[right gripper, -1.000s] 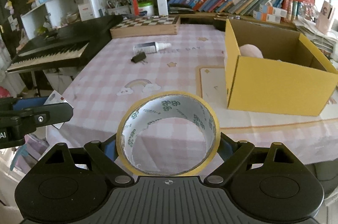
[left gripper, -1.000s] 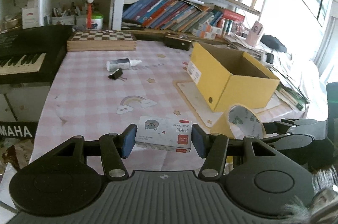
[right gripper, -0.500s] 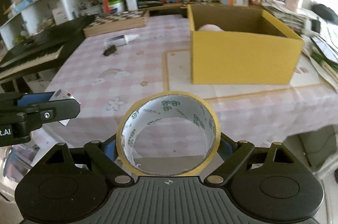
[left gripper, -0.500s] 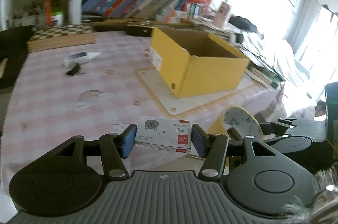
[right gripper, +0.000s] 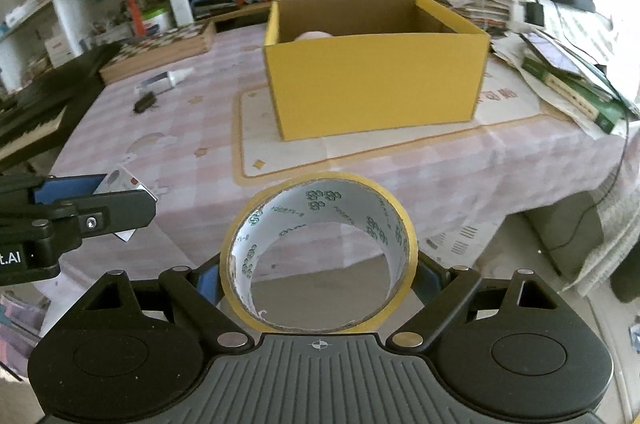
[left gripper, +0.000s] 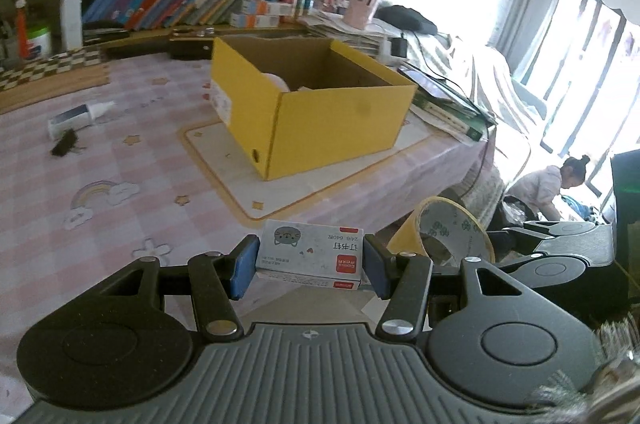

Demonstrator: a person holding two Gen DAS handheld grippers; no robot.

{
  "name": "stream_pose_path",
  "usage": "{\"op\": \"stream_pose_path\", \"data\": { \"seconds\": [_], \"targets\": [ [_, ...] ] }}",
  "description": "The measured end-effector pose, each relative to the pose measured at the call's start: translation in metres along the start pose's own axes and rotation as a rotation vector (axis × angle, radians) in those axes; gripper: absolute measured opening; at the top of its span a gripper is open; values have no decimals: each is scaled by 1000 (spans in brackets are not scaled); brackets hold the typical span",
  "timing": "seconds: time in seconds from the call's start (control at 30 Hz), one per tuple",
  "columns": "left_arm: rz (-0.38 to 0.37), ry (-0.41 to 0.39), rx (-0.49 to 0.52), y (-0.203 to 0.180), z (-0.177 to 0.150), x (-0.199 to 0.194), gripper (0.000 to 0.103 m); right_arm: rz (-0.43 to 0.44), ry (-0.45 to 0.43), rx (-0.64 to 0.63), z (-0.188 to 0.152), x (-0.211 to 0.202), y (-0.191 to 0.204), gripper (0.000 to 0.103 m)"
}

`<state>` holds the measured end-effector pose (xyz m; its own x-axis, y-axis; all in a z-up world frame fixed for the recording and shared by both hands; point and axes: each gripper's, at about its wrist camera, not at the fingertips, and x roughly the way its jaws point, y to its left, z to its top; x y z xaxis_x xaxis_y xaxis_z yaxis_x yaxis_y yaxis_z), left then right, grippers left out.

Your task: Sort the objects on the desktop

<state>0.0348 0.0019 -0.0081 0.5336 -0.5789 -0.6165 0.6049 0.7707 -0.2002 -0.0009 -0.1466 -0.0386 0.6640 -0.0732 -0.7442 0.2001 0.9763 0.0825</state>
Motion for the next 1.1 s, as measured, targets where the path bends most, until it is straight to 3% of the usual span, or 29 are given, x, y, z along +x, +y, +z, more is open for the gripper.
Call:
{"op": "stream_pose_path", "data": {
  "seconds": [1.1],
  "targets": [
    [-72,24,74,-83,67,103,53,-44,30,61,46,26,-119,91]
  ]
}}
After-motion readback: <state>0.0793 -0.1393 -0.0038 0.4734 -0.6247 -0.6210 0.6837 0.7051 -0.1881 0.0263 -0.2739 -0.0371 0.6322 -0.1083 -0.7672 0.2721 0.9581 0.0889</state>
